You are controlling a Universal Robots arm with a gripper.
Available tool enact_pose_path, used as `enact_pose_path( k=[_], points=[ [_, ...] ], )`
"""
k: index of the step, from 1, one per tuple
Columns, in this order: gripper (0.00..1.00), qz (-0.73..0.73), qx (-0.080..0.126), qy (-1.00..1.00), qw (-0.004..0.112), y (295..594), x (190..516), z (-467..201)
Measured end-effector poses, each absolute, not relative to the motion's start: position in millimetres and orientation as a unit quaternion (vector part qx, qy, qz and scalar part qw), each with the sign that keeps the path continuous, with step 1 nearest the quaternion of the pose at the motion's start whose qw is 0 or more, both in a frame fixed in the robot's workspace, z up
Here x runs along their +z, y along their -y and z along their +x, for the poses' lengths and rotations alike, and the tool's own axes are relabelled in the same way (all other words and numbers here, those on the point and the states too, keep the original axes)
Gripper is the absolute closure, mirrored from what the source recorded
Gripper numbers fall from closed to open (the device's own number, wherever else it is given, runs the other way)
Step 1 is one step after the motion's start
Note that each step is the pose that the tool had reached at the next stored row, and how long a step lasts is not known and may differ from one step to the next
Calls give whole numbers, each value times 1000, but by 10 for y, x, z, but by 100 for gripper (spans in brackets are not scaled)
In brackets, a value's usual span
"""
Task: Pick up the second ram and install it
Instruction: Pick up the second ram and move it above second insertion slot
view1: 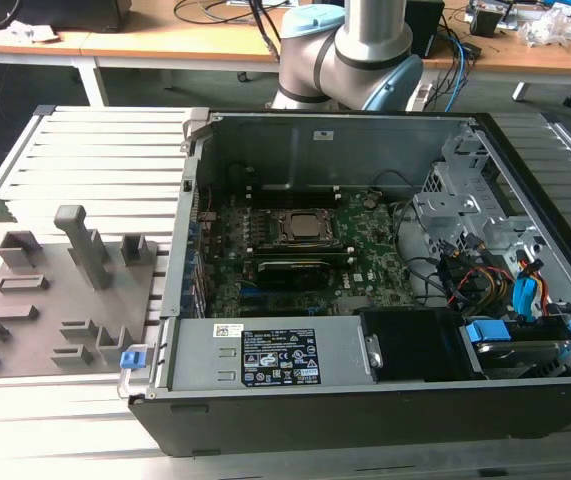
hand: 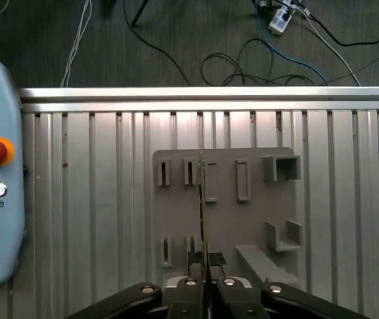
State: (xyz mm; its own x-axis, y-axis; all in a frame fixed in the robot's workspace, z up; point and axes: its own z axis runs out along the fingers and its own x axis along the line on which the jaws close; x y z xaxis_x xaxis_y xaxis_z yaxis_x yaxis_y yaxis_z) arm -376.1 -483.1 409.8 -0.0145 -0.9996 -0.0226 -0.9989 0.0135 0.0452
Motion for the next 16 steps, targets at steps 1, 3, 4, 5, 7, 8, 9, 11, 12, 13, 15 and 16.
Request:
enact_pose_path(
  k=[1, 3, 4, 5, 7, 8, 9, 11, 12, 13, 15, 16],
  points=[
    [86, 702, -24, 712, 8, 4830, 4108, -3761],
    [86, 702, -24, 712, 8, 4829, 4142, -3761],
    [86, 702, -24, 712, 8, 4826, 4184, -3761],
    [86, 702, -24, 712, 8, 4819, 4205, -3762],
    [86, 702, -25, 712, 7, 4799, 4218, -3761],
    [86, 702, -26, 712, 6, 4770, 4224, -3761],
    [86, 702, -27, 712, 5, 4747, 4226, -3760],
    [86, 702, -29, 712, 3, 4680, 4227, -3753],
    [86, 702, -30, 712, 3, 4627, 4227, -3749],
    [86, 702, -32, 712, 1, 4503, 4227, -3744],
    [86, 702, -33, 711, 0, 4427, 4227, -3739],
    [86, 702, -33, 711, 0, 4425, 4227, -3739]
  ],
)
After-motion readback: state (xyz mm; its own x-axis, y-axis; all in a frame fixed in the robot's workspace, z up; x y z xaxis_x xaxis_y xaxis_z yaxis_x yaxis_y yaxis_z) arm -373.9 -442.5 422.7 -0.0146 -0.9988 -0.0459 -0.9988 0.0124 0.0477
